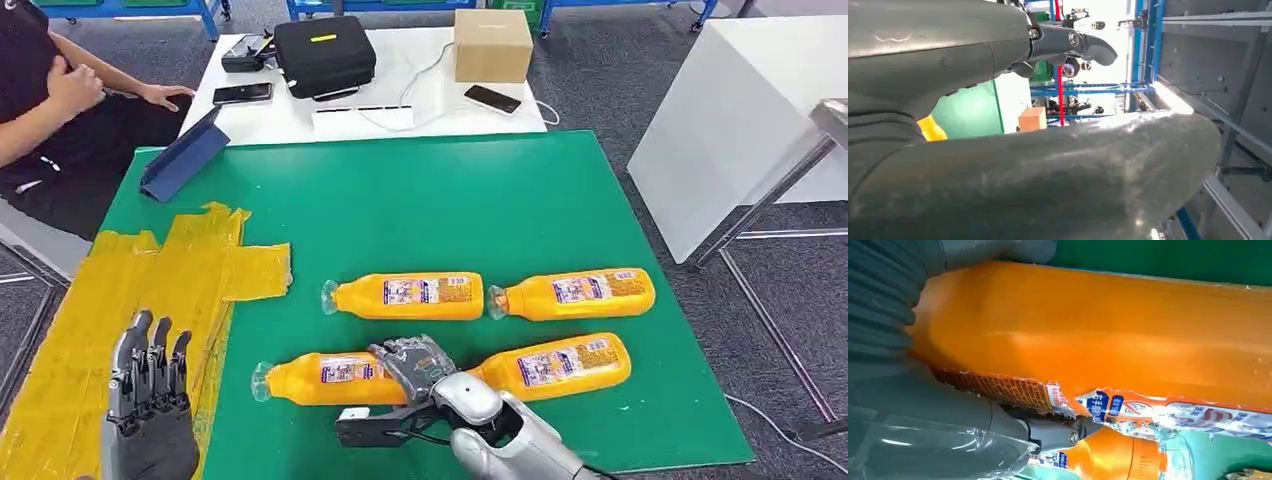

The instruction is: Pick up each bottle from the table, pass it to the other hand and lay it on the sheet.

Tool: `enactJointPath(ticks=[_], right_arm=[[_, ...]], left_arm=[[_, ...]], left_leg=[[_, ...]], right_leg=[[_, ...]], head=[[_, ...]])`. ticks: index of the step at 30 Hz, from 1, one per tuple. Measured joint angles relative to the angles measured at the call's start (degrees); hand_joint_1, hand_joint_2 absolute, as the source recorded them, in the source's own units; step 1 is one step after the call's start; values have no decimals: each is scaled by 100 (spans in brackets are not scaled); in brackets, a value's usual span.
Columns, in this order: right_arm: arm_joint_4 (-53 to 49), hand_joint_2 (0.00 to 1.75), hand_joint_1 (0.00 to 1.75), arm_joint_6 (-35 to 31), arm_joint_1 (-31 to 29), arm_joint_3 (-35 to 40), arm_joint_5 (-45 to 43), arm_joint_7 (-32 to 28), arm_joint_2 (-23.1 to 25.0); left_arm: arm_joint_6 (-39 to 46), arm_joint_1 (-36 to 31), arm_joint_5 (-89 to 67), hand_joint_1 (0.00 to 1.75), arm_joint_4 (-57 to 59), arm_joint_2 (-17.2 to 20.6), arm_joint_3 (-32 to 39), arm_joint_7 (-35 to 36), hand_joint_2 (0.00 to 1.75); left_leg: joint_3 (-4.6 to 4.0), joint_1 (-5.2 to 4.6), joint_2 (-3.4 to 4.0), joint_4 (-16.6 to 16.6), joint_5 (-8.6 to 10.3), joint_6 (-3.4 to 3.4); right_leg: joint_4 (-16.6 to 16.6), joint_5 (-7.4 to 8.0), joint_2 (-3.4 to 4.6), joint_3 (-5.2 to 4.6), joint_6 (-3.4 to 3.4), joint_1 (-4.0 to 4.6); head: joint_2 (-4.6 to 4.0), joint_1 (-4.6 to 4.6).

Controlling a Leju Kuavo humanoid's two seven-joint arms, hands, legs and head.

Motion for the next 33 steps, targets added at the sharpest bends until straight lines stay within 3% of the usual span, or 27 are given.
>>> enactJointPath(ticks=[10, 14, 15, 24, 25, 28, 29, 30, 33], right_arm=[[109, 175, 175, -234, 25, 42, -495, 52, -92], [-351, 175, 175, -1295, 543, -294, -752, -61, -125], [-546, 175, 175, -1364, 702, -407, -776, -55, -140], [-1187, 175, 175, -1364, 1193, -722, -793, -24, -195], [-1204, 175, 175, -1364, 1209, -741, -793, -24, -197], [-1246, 175, 173, -1409, 1238, -774, -897, -106, -199], [-1285, 175, 162, -1555, 1290, -819, -1108, -319, -195], [-1375, 175, 168, -1749, 1366, -883, -1325, -569, -177], [-1990, 175, 161, -2447, 1594, -1071, -1941, -1290, -149]], left_arm=[[324, -86, 340, 0, 118, 24, -22, 215, 0], [921, 22, 627, 0, 68, -197, 274, 787, 0], [964, 84, 693, 0, 35, -232, 390, 835, 0], [966, 172, 741, 0, -13, -367, 689, 870, 0], [966, 173, 741, 0, -15, -378, 702, 870, 175], [998, 185, 743, 0, -15, -394, 713, 887, 175], [1058, 196, 793, 0, -20, -419, 739, 955, 175], [1069, 227, 894, 0, -26, -468, 783, 1058, 175], [618, 427, 1530, 0, -77, -628, 973, 1519, 175]], left_leg=[[10, 0, 1, 1, -2, -2], [-14, 1, -11, 1, -2, -1], [-34, 0, -9, 1, 1, 1], [-64, 0, -7, 3, 9, 4], [-65, 0, -7, 3, 9, 4], [-66, 0, -8, 3, 9, 4], [-66, 0, -8, 3, 9, 4], [-68, 0, -8, 3, 9, 4], [-76, 0, -6, 3, 9, 4]], right_leg=[[0, 0, 1, 9, -1, 0], [0, -5, -3, 4, -2, 1], [1, 0, -2, 41, -1, 1], [2, 6, -2, 6, 3, 0], [2, 6, -2, 6, 3, -1], [2, 6, -2, 5, 3, -1], [2, 6, -2, 6, 3, -1], [2, 6, -3, 5, 3, -1], [2, 5, -2, -7, 3, -1]], head=[[0, 2], [0, 4], [0, 2], [0, 0], [0, 0], [0, 2], [0, 0], [0, 2], [0, 0]])
